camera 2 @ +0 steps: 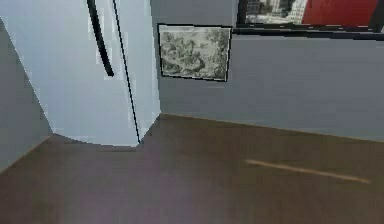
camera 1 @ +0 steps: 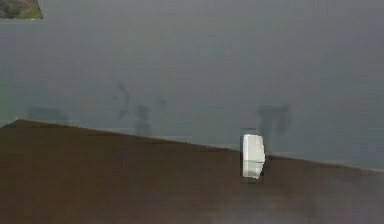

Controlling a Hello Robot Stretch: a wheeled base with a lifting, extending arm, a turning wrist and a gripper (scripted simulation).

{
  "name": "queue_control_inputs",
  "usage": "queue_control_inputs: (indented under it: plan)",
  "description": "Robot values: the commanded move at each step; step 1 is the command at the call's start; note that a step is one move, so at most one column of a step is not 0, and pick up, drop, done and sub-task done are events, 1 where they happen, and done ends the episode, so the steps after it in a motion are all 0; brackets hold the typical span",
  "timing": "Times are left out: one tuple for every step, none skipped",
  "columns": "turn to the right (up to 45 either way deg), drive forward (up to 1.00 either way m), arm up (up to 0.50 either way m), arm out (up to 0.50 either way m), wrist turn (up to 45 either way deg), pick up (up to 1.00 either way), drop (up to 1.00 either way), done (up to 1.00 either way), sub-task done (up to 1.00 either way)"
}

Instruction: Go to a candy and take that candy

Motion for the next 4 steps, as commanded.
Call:
queue_control_inputs:
  plan:
    - [0.0, 0.3, 0.0, 0.0, 0.0, 0.0, 0.0, 0.0, 0.0]
    - [-30.0, 0.0, 0.0, 0.0, 0.0, 0.0, 0.0, 0.0, 0.0]
    - [0.0, 1.0, 0.0, 0.0, 0.0, 0.0, 0.0, 0.0, 0.0]
    - [-45.0, 0.0, 0.0, 0.0, 0.0, 0.0, 0.0, 0.0, 0.0]
